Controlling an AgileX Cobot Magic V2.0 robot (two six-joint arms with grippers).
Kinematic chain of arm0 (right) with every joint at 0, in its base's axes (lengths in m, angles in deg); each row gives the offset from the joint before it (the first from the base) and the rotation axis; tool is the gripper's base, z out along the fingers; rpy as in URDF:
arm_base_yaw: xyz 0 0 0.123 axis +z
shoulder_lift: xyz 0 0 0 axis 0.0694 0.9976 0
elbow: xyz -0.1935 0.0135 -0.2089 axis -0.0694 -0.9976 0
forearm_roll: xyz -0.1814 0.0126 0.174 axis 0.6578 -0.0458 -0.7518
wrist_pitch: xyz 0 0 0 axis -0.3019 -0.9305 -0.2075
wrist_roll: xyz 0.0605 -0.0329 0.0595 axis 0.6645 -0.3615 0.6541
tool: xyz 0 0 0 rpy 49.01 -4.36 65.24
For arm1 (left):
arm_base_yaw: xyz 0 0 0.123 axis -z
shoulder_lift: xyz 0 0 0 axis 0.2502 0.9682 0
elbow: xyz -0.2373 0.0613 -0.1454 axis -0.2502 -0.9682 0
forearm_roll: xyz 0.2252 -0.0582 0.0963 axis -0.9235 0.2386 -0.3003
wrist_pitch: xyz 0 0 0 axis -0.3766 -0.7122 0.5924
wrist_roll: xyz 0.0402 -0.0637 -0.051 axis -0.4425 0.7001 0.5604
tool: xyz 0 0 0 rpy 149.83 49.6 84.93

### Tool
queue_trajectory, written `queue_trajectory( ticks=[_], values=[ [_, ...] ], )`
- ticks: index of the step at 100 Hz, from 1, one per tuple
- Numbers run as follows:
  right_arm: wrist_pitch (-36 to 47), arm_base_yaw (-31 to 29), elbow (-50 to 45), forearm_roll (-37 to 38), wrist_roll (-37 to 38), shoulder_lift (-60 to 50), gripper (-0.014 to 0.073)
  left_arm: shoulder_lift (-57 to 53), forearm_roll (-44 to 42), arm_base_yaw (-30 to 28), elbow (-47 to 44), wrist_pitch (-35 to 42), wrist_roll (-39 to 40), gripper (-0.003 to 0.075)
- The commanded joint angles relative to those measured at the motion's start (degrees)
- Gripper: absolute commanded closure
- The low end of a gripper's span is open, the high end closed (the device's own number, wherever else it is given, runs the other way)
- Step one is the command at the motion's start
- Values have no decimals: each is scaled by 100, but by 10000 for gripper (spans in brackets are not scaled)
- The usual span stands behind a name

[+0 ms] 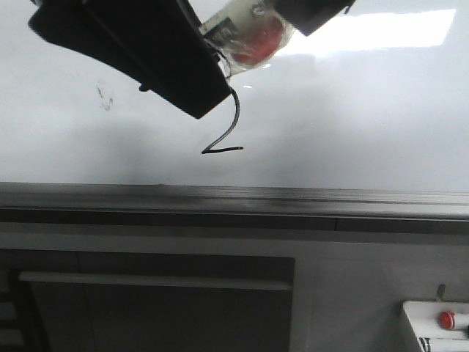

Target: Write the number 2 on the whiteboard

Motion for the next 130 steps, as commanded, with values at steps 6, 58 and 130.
queue_trajectory(
  ticks=[6,58,130],
  values=[
    [174,-3,128,-191,-72,-154,556,-137,249,44,194,161,3,358],
    [197,-3,128,-112,-72,-154,556,-137,249,44,194,133,3,666],
    [80,-190,232,205,453,-296,229,-161,-175,44,194,133,346,689]
  ],
)
